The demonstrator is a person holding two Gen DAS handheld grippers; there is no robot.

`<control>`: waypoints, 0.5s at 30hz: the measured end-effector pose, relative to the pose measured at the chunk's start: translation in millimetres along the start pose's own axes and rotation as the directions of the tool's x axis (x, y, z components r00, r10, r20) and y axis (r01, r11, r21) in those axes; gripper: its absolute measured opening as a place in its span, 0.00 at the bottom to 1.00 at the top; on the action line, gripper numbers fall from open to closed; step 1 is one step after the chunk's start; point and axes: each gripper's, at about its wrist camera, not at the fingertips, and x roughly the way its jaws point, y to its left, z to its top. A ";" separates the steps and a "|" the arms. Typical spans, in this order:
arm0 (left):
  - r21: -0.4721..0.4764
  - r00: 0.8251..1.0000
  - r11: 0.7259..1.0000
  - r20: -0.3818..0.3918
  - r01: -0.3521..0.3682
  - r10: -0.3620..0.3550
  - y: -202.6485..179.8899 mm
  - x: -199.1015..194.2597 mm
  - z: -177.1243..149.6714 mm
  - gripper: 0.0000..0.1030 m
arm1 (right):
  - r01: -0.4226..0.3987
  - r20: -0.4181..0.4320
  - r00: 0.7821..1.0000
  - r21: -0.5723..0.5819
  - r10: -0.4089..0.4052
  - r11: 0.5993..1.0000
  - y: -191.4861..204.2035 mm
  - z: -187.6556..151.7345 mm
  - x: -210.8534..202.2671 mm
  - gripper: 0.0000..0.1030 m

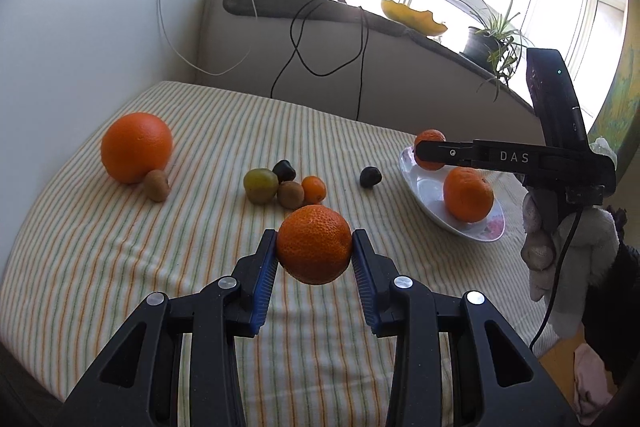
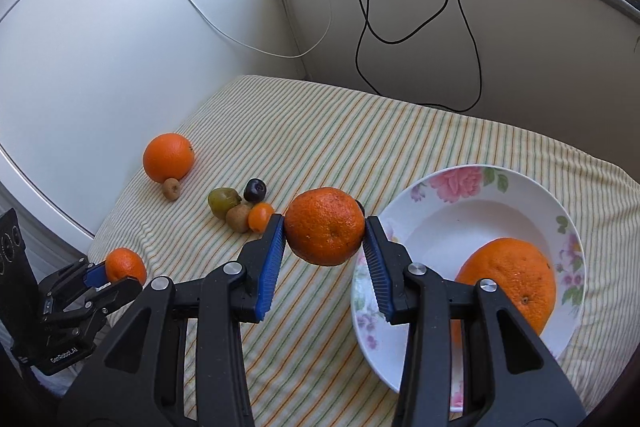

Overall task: Organize fruits
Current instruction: 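Lift and carry both tangerines toward the floral plate with both tools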

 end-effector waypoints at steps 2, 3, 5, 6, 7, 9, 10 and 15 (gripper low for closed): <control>0.010 1.000 1.000 -0.003 0.017 -0.017 -7.6 4.8 2.6 0.34 | 0.010 0.005 1.000 0.006 -0.010 1.000 -6.0 1.5 -3.2 0.40; 0.016 1.000 1.000 -0.005 0.024 -0.024 -11.1 7.4 3.4 0.34 | 0.016 0.007 1.000 0.008 -0.016 1.000 -9.0 2.6 -4.8 0.40; 0.028 0.999 0.999 -0.010 0.039 -0.039 -18.8 11.9 5.4 0.34 | 0.026 0.008 1.000 0.011 -0.026 1.000 -15.8 4.3 -7.3 0.40; 0.033 0.999 0.998 -0.012 0.047 -0.046 -22.9 14.2 6.4 0.34 | 0.030 0.008 1.000 0.013 -0.030 0.999 -18.7 5.2 -8.4 0.40; 0.039 0.998 0.998 -0.015 0.054 -0.054 -26.7 16.3 7.3 0.34 | 0.033 0.008 0.999 0.015 -0.033 0.999 -21.9 5.6 -9.0 0.40; 0.050 0.997 0.996 -0.019 0.069 -0.068 -35.1 21.5 9.7 0.34 | 0.043 0.009 0.999 0.019 -0.043 0.999 -27.9 6.9 -11.3 0.40; 0.055 0.997 0.996 -0.022 0.076 -0.075 -38.9 24.0 10.7 0.34 | 0.047 0.009 0.999 0.021 -0.048 0.999 -30.9 7.9 -12.3 0.40; 0.083 0.993 0.990 -0.038 0.115 -0.112 -60.0 36.9 13.1 0.34 | 0.063 0.004 0.998 0.033 -0.063 0.997 -45.0 11.8 -13.8 0.40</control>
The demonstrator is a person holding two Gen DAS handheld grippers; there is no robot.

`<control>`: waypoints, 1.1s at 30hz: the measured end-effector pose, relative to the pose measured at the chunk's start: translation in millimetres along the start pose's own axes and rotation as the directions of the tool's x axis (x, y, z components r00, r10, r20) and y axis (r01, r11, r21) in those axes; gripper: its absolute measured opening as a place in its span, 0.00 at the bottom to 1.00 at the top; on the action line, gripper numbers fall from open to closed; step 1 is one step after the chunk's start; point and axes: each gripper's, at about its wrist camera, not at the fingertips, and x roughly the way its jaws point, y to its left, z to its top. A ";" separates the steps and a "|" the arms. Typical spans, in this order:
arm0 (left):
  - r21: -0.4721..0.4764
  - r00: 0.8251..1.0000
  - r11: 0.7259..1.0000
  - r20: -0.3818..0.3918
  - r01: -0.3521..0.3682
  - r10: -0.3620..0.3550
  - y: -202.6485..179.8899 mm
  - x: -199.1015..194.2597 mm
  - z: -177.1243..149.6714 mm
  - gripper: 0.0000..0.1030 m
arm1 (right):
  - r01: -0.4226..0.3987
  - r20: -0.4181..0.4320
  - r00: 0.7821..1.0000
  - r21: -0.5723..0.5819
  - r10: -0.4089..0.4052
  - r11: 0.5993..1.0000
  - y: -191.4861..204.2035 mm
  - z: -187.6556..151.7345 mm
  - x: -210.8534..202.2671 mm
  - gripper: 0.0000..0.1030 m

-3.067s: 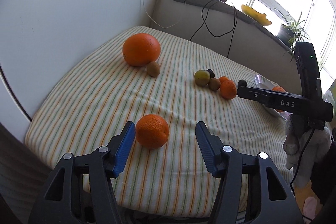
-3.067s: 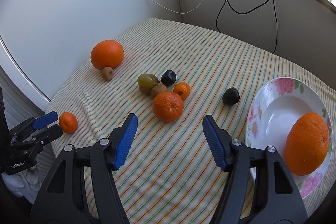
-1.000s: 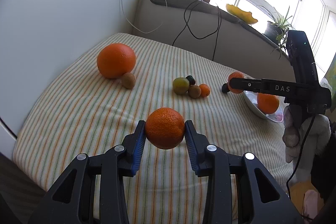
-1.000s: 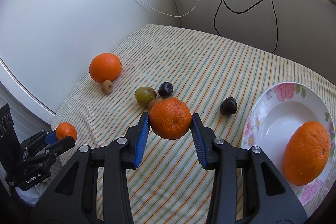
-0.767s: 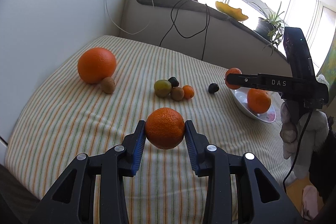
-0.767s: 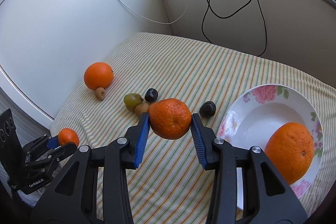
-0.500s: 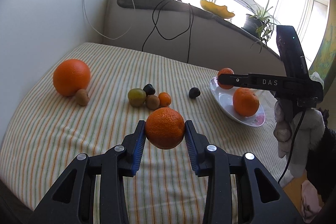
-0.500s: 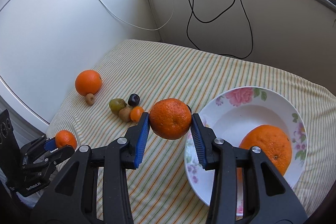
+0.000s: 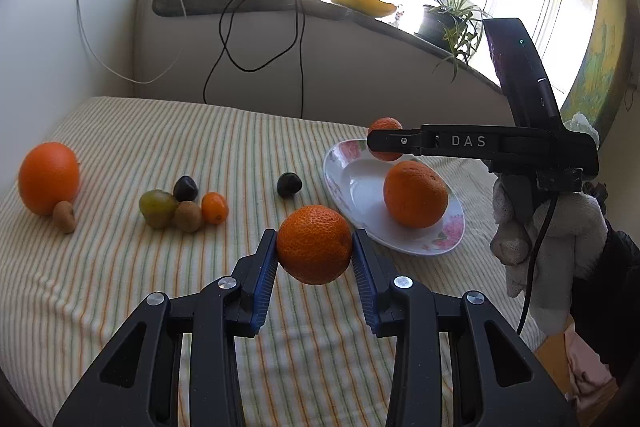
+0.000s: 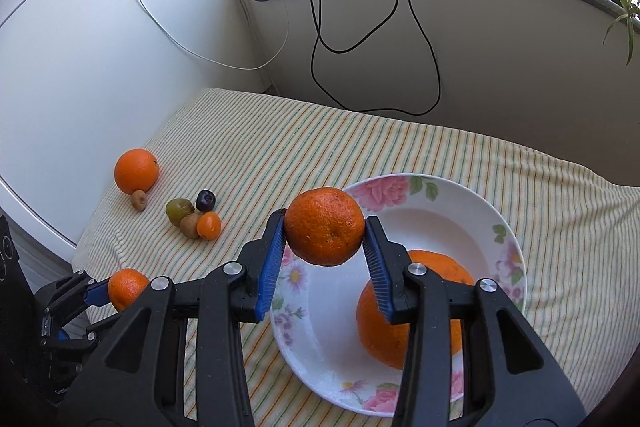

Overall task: Organize fruits
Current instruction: 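Lift and carry both tangerines toward the floral plate with both tools, then lower both tangerines onto the plate and open both tools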

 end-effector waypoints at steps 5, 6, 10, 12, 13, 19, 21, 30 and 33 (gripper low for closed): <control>0.025 0.999 0.999 -0.020 0.038 -0.037 -18.9 16.5 4.0 0.34 | 0.009 -0.005 1.000 0.013 -0.009 1.000 -11.6 2.0 1.4 0.40; 0.031 0.999 0.999 -0.024 0.043 -0.042 -22.1 19.8 4.8 0.34 | 0.011 -0.006 1.000 0.015 -0.011 1.000 -13.0 2.1 2.0 0.40; 0.039 0.998 0.997 -0.036 0.059 -0.058 -31.6 33.0 9.8 0.34 | 0.013 -0.012 1.000 0.027 -0.012 1.000 -18.6 1.0 4.0 0.40; 0.041 0.997 0.997 -0.043 0.066 -0.064 -35.4 38.9 11.9 0.34 | 0.012 -0.014 1.000 0.033 -0.012 0.999 -21.1 1.2 5.1 0.40; 0.042 0.997 0.997 -0.045 0.068 -0.066 -37.0 41.5 12.8 0.34 | 0.011 -0.014 1.000 0.035 -0.011 0.999 -22.4 1.1 5.8 0.40; 0.048 0.996 0.996 -0.060 0.075 -0.072 -47.9 56.0 17.2 0.34 | 0.008 -0.021 1.000 0.044 -0.007 0.999 -27.2 2.4 10.9 0.40; 0.049 0.995 0.996 -0.064 0.076 -0.072 -49.2 59.0 18.0 0.34 | 0.005 -0.023 1.000 0.049 -0.004 0.999 -29.4 3.4 13.0 0.40; 0.056 0.994 0.995 -0.075 0.085 -0.081 -53.8 67.3 22.8 0.34 | -0.002 -0.033 0.999 0.050 0.004 0.999 -33.8 6.2 20.5 0.40; 0.053 0.994 0.995 -0.077 0.085 -0.080 -53.2 68.8 23.9 0.34 | -0.004 -0.034 0.999 0.050 0.006 0.999 -33.7 6.4 21.4 0.41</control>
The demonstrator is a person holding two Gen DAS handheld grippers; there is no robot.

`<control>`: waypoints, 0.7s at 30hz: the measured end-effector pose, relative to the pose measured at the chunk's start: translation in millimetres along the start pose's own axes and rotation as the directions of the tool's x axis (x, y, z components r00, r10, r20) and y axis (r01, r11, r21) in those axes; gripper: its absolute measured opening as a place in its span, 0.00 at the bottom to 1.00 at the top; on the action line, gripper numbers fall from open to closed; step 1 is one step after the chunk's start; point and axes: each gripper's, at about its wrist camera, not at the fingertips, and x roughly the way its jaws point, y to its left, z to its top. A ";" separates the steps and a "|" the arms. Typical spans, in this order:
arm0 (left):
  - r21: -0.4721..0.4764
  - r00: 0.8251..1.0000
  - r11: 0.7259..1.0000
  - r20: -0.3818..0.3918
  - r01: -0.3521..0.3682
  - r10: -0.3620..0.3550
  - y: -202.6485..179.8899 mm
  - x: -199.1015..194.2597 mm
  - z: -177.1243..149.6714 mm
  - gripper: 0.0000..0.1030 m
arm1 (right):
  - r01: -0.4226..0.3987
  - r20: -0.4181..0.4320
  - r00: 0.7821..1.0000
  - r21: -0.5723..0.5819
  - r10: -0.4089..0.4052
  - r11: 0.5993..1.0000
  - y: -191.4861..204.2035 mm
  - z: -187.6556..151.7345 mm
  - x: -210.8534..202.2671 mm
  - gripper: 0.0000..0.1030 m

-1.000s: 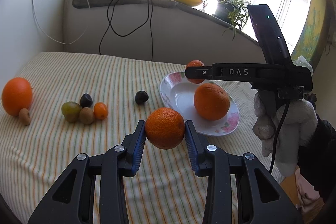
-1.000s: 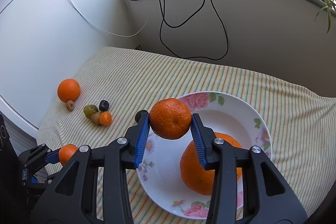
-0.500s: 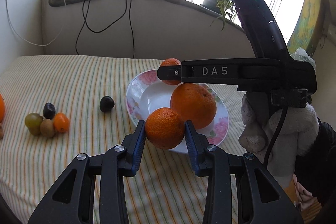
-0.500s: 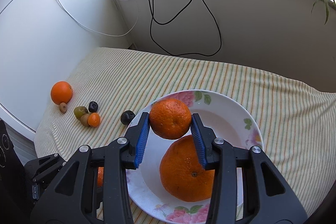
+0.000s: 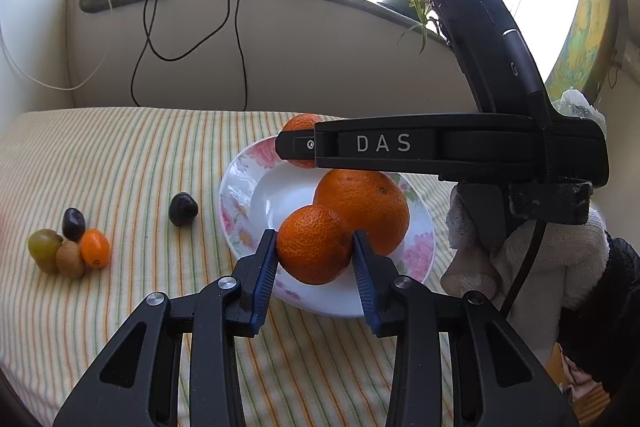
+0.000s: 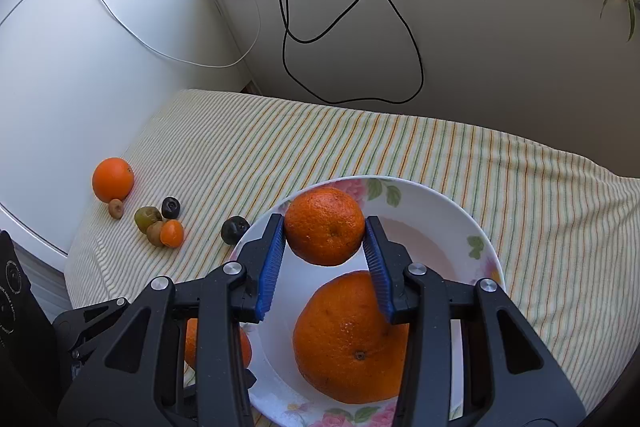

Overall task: Organize fruits
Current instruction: 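Lower both tangerines onto the plate and open both tools, then withdraw both tools from the plate toward the remaining fruit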

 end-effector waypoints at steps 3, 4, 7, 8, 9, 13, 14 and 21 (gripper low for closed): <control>-0.001 1.000 1.000 -0.006 -0.003 0.003 1.0 2.9 0.2 0.35 | -0.002 -0.002 1.000 -0.004 0.002 1.000 0.7 0.5 0.8 0.41; -0.002 1.000 1.000 -0.007 -0.003 0.003 1.3 3.2 0.1 0.34 | -0.003 -0.004 1.000 -0.004 0.003 1.000 1.1 0.5 1.6 0.41; -0.007 1.000 1.000 -0.009 -0.006 0.006 2.0 4.2 1.1 0.35 | -0.005 -0.008 1.000 -0.003 0.005 1.000 1.3 0.9 3.4 0.41; -0.010 1.000 1.000 -0.011 -0.008 0.008 2.5 5.4 2.2 0.35 | -0.005 -0.007 1.000 -0.001 0.005 1.000 1.0 1.0 3.6 0.41; -0.012 1.000 1.000 -0.013 -0.011 0.010 2.9 5.8 2.5 0.35 | -0.003 -0.008 1.000 0.003 0.004 1.000 0.6 1.1 3.9 0.41; -0.019 1.000 1.000 -0.015 -0.011 0.010 4.5 7.1 2.8 0.45 | -0.005 -0.011 1.000 0.017 0.005 1.000 -1.1 1.4 4.2 0.43; -0.020 1.000 1.000 -0.011 -0.016 0.016 5.1 6.9 3.4 0.48 | -0.005 -0.005 1.000 0.018 0.005 1.000 -1.2 1.5 3.1 0.54; -0.023 1.000 1.000 -0.005 -0.016 0.015 7.3 4.0 2.9 0.48 | 0.004 0.036 0.999 0.015 -0.004 1.000 0.7 6.1 -8.9 0.66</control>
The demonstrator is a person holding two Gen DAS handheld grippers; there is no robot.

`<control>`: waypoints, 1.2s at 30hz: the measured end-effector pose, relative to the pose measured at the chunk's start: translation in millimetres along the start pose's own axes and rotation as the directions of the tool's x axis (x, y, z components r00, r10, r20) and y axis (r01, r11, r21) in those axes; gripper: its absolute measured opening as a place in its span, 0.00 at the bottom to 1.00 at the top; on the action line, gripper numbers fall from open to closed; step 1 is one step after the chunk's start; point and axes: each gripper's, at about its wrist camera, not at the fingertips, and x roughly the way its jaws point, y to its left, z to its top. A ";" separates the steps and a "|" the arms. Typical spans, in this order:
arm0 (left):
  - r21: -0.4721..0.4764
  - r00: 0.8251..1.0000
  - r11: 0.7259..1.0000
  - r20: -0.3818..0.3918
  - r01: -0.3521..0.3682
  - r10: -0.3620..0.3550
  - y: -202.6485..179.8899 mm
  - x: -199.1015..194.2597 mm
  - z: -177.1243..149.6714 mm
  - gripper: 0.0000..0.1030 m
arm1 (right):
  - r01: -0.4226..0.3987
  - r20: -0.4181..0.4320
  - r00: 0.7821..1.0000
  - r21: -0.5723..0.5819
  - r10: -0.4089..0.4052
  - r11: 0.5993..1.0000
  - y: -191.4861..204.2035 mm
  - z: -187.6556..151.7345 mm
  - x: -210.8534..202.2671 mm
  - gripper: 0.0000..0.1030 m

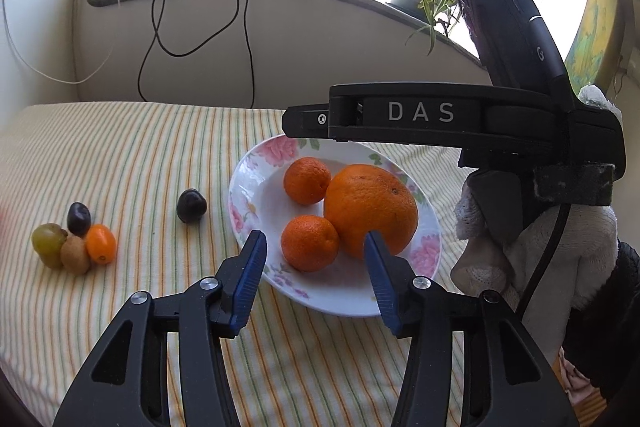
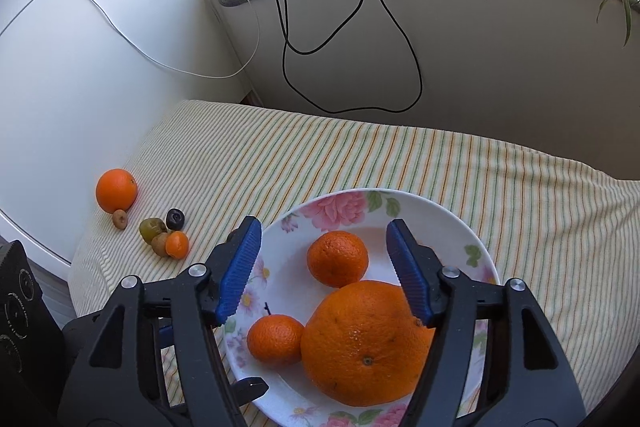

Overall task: Organize fruits
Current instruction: 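Withdraw both tools from the plate toward the remaining fruit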

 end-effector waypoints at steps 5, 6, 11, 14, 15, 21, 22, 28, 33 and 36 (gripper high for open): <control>-0.002 1.000 1.000 0.004 -0.003 0.003 1.9 -3.8 -1.6 0.48 | 0.006 0.011 1.000 0.007 -0.006 1.000 1.1 -0.2 -4.5 0.72; -0.004 1.000 1.000 0.006 -0.002 0.002 2.5 -5.0 -1.6 0.48 | 0.006 0.011 1.000 0.008 -0.006 1.000 1.4 -0.3 -5.1 0.72; -0.004 1.000 1.000 0.019 -0.007 0.007 4.1 -14.7 -3.2 0.48 | 0.010 0.014 1.000 0.005 -0.010 1.000 7.4 -1.3 -7.7 0.73; -0.013 0.999 1.000 0.032 -0.011 0.011 7.2 -22.8 -4.5 0.48 | 0.009 0.021 1.000 0.008 -0.009 1.000 10.2 -1.6 -10.8 0.73; -0.017 0.999 1.000 0.037 -0.013 0.013 8.9 -25.5 -4.7 0.49 | 0.006 0.023 1.000 0.010 -0.006 1.000 11.2 -1.4 -11.5 0.73; -0.038 0.997 0.999 0.068 -0.025 0.028 17.3 -42.7 -6.9 0.57 | -0.005 0.035 0.999 0.000 0.005 1.000 23.0 -0.4 -14.2 0.81; -0.041 0.997 0.999 0.073 -0.029 0.032 18.8 -45.4 -7.1 0.61 | -0.007 0.035 0.999 -0.002 0.007 1.000 25.4 -0.2 -14.2 0.81; -0.084 0.993 0.994 0.082 -0.077 0.084 31.7 -60.8 -8.1 0.76 | -0.034 0.031 0.999 -0.017 0.035 0.999 40.1 0.6 -13.4 0.89; -0.122 0.990 0.987 0.082 -0.108 0.118 52.5 -75.9 -12.6 0.77 | -0.041 0.030 0.999 -0.040 0.042 0.998 54.9 -0.2 -13.5 0.90; -0.126 0.985 0.983 0.086 -0.136 0.147 65.5 -84.3 -17.1 0.77 | -0.048 0.027 0.998 -0.051 0.050 0.998 63.3 -0.6 -13.3 0.90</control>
